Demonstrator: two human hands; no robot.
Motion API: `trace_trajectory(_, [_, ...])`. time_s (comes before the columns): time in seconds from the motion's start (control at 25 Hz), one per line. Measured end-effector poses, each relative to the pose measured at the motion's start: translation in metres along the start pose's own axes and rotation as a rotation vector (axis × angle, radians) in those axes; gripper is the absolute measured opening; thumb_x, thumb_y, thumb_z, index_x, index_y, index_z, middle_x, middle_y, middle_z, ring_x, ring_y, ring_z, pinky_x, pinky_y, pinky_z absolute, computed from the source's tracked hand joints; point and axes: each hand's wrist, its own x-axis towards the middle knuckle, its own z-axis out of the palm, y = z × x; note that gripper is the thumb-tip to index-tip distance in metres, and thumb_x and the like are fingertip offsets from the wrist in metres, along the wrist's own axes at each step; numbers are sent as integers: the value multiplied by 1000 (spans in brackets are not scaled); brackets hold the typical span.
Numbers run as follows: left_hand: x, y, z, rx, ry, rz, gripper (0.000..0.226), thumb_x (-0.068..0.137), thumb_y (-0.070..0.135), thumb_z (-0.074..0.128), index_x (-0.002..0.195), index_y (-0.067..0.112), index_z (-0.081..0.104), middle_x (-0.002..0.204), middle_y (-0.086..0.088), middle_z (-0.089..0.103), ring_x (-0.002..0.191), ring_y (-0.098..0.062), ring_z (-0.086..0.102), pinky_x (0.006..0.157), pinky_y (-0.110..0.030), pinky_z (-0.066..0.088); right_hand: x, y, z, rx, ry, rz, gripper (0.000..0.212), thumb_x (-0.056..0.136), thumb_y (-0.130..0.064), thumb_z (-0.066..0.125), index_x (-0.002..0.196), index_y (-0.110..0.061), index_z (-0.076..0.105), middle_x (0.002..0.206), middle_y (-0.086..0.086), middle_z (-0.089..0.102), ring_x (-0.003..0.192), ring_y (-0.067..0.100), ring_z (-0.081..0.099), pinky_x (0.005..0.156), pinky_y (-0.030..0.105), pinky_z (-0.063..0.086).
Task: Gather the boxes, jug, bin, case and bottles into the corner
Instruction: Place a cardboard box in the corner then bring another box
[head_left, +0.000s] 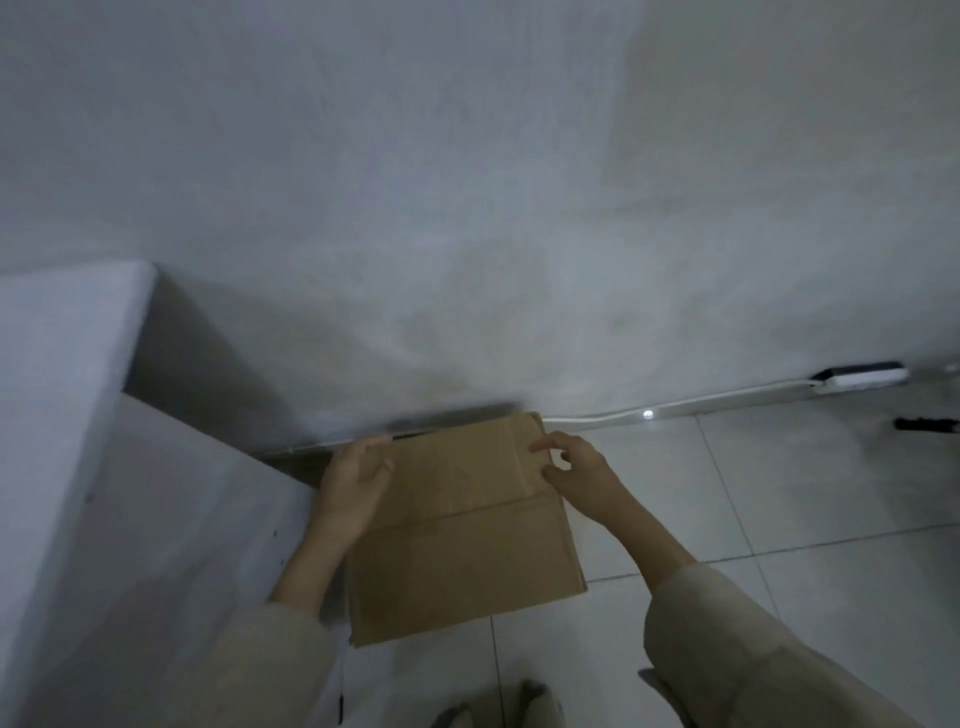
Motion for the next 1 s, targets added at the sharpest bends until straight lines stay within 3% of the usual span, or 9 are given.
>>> trace_trajectory(0.2, [-28, 117, -66, 62, 71, 203, 25, 90, 7, 52, 112, 14, 60, 122, -7, 57, 115, -22, 51, 93, -21, 34, -58, -115, -76, -55, 85, -241, 27, 89, -3, 51, 113, -11, 58, 126, 9, 56, 121, 21, 49, 104, 27, 36])
trace_trajectory(0.28, [-45, 152, -93, 90, 99, 279, 24, 90, 9, 52, 111, 16, 60, 120, -5, 59, 113, -21, 52, 92, -22, 37, -84, -155, -99, -83, 97, -323, 26, 90, -5, 50, 114, -13, 58, 128, 7, 55, 123, 20, 47, 107, 30, 35])
trace_trajectory(0.48, [-89, 208, -153, 165, 121, 403, 22, 89, 13, 53, 109, 19, 62, 113, 0, 62, 105, -18, 56, 93, -33, 46, -143, -217, -126, -107, 119, -423, 24, 92, -10, 50, 112, -17, 59, 130, 6, 52, 124, 22, 45, 97, 27, 37])
trace_trajectory(0.64, [-126, 219, -194, 234, 181, 449, 20, 90, 22, 52, 108, 25, 61, 105, 11, 59, 95, -6, 50, 78, -24, 40, -185, -245, -117, -136, 138, -464, 22, 91, -11, 51, 110, -19, 59, 131, 5, 51, 124, 24, 45, 97, 29, 38])
trace_trajectory(0.76, [-154, 210, -225, 298, 188, 467, 20, 90, 26, 51, 108, 26, 61, 106, 10, 61, 93, -7, 50, 75, -24, 39, -220, -260, -97, -129, 182, -473, 21, 91, -11, 52, 109, -19, 59, 130, 5, 52, 124, 24, 46, 97, 28, 38])
trace_trajectory(1.0, [-218, 182, -255, 373, 31, 567, 20, 90, 27, 49, 107, 27, 60, 105, 8, 62, 95, -11, 54, 72, -25, 40, -311, -257, -38, -67, 352, -398, 22, 91, -9, 51, 109, -17, 59, 128, 7, 53, 122, 24, 47, 103, 37, 40])
